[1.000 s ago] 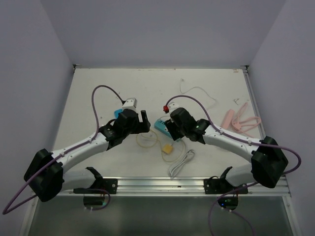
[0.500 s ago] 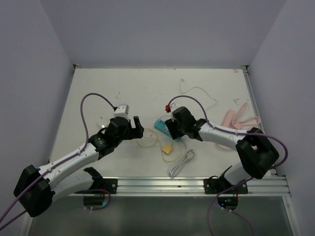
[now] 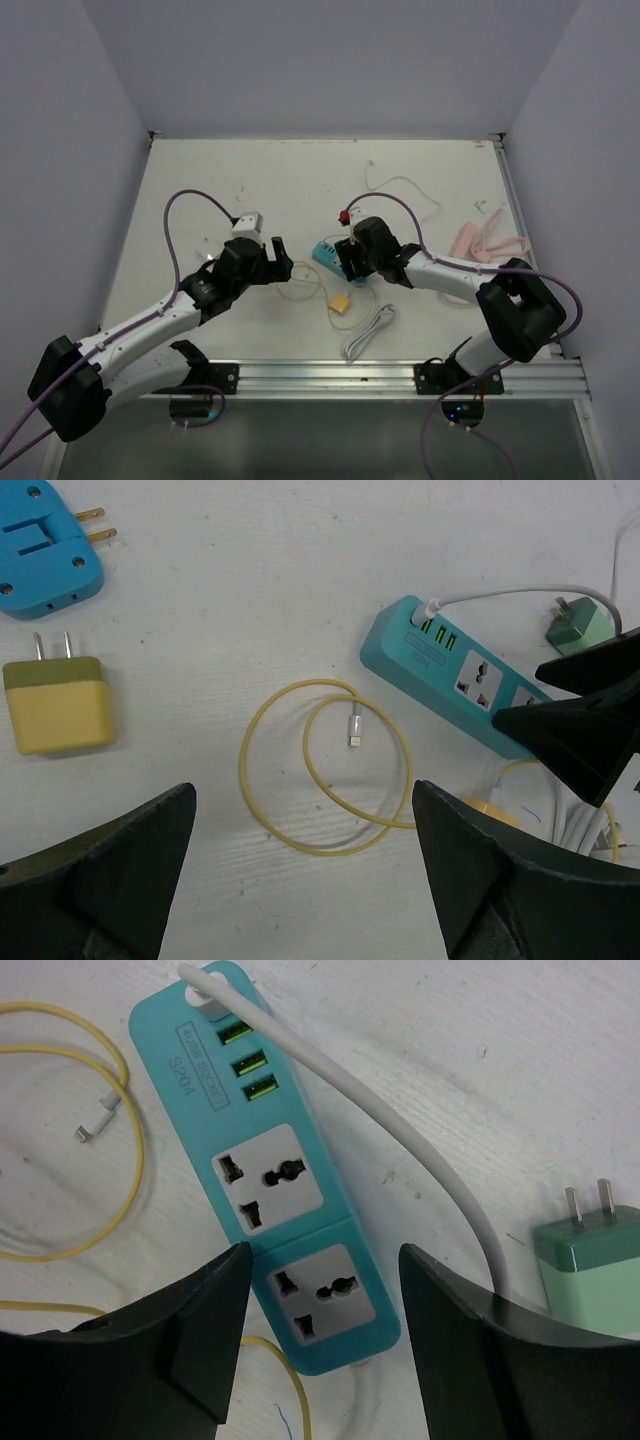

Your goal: Pull the plug off the socket

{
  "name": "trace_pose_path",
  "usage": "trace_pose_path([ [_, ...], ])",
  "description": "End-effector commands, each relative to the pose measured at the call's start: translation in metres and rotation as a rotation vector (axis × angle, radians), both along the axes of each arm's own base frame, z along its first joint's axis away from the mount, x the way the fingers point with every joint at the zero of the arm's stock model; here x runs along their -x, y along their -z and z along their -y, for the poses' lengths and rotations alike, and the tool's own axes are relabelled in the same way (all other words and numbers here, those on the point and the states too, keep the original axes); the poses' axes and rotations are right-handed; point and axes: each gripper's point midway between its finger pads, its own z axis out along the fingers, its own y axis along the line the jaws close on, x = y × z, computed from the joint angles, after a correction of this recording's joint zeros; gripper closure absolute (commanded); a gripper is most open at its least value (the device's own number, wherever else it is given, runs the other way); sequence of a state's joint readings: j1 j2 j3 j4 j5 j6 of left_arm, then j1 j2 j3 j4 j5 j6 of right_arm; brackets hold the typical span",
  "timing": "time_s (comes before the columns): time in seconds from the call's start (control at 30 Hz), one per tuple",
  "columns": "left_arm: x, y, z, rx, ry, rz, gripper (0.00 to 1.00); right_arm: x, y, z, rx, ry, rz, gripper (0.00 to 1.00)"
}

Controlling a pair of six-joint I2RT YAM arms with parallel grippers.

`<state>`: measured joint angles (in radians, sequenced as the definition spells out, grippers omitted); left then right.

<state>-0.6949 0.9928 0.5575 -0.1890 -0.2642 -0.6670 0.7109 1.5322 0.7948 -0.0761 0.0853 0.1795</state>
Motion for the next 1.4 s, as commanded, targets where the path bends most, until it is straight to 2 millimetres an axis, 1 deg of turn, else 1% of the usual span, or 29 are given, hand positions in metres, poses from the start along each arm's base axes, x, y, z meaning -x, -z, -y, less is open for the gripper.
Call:
trace_pose_path([
  [0.0, -0.004, -0.006, 0.002, 0.010, 0.008, 0.021, 0.07, 0.028, 0.023, 0.013, 0.036, -0.017, -0.101, 0.35],
  [0.13, -0.005, -0.007, 0.004, 0.013, 0.008, 0.016, 0.07, 0.033, 0.015, 0.010, -0.005, -0.030, -0.095, 0.33],
  [0.27, -0.005, -0.005, 0.006, 0.018, 0.013, 0.009, 0.07, 0.033, 0.011, 0.011, -0.019, -0.028, -0.083, 0.31],
  [0.33, -0.004, -0.005, 0.006, 0.022, 0.011, 0.005, 0.07, 0.033, 0.014, 0.013, -0.006, -0.018, -0.084, 0.31],
  [0.5, -0.004, -0.007, 0.009, 0.038, 0.021, 0.004, 0.07, 0.034, 0.030, 0.016, 0.022, 0.000, -0.109, 0.32],
  [0.6, -0.004, -0.009, 0.012, 0.049, 0.026, 0.004, 0.07, 0.034, 0.037, 0.019, 0.028, 0.018, -0.114, 0.35],
  [0.7, -0.004, -0.012, 0.015, 0.067, 0.028, 0.005, 0.07, 0.033, 0.037, 0.020, 0.032, 0.025, -0.112, 0.44],
  [0.73, -0.004, -0.013, 0.016, 0.074, 0.031, 0.004, 0.07, 0.032, 0.035, 0.019, 0.027, 0.025, -0.107, 0.54],
  [0.8, -0.005, -0.016, 0.018, 0.087, 0.028, 0.004, 0.07, 0.031, 0.030, 0.018, 0.014, 0.033, -0.101, 0.67],
  [0.83, -0.007, -0.020, 0.020, 0.096, 0.027, 0.008, 0.07, 0.031, 0.025, 0.016, -0.007, 0.040, -0.096, 0.80],
  [0.87, -0.007, -0.021, 0.020, 0.102, 0.021, 0.006, 0.07, 0.030, 0.022, 0.015, -0.024, 0.045, -0.091, 0.85],
  [0.9, -0.010, -0.025, 0.022, 0.110, 0.016, 0.009, 0.07, 0.029, 0.020, 0.015, -0.039, 0.055, -0.091, 0.92],
  [0.97, -0.013, -0.030, 0.024, 0.117, 0.009, 0.015, 0.08, 0.028, 0.011, 0.009, -0.102, 0.075, -0.088, 0.99],
  [1.03, -0.018, -0.034, 0.028, 0.128, -0.002, 0.012, 0.08, 0.029, 0.007, 0.007, -0.151, 0.106, -0.095, 1.00],
  [1.07, -0.019, -0.032, 0.029, 0.131, -0.010, -0.002, 0.08, 0.027, 0.001, 0.003, -0.184, 0.107, -0.085, 1.00],
  [1.1, -0.023, -0.039, 0.033, 0.145, -0.013, 0.005, 0.08, 0.028, -0.001, 0.003, -0.195, 0.117, -0.087, 1.00],
  [1.17, -0.026, -0.037, 0.037, 0.159, -0.035, -0.020, 0.08, 0.026, -0.010, -0.006, -0.271, 0.129, -0.082, 1.00],
  [1.2, -0.029, -0.042, 0.040, 0.177, -0.041, -0.018, 0.08, 0.026, -0.012, -0.007, -0.290, 0.140, -0.083, 1.00],
  [1.23, -0.031, -0.042, 0.043, 0.188, -0.046, -0.025, 0.09, 0.027, -0.012, -0.009, -0.318, 0.166, -0.095, 1.00],
  [1.27, -0.034, -0.040, 0.047, 0.211, -0.060, -0.042, 0.09, 0.024, -0.018, -0.012, -0.352, 0.176, -0.083, 1.00],
  [1.33, -0.036, -0.042, 0.055, 0.245, -0.058, -0.057, 0.09, 0.025, -0.018, -0.015, -0.401, 0.213, -0.101, 1.00],
  [1.37, -0.040, -0.046, 0.061, 0.280, -0.066, -0.057, 0.09, 0.023, -0.021, -0.016, -0.425, 0.228, -0.094, 1.00],
])
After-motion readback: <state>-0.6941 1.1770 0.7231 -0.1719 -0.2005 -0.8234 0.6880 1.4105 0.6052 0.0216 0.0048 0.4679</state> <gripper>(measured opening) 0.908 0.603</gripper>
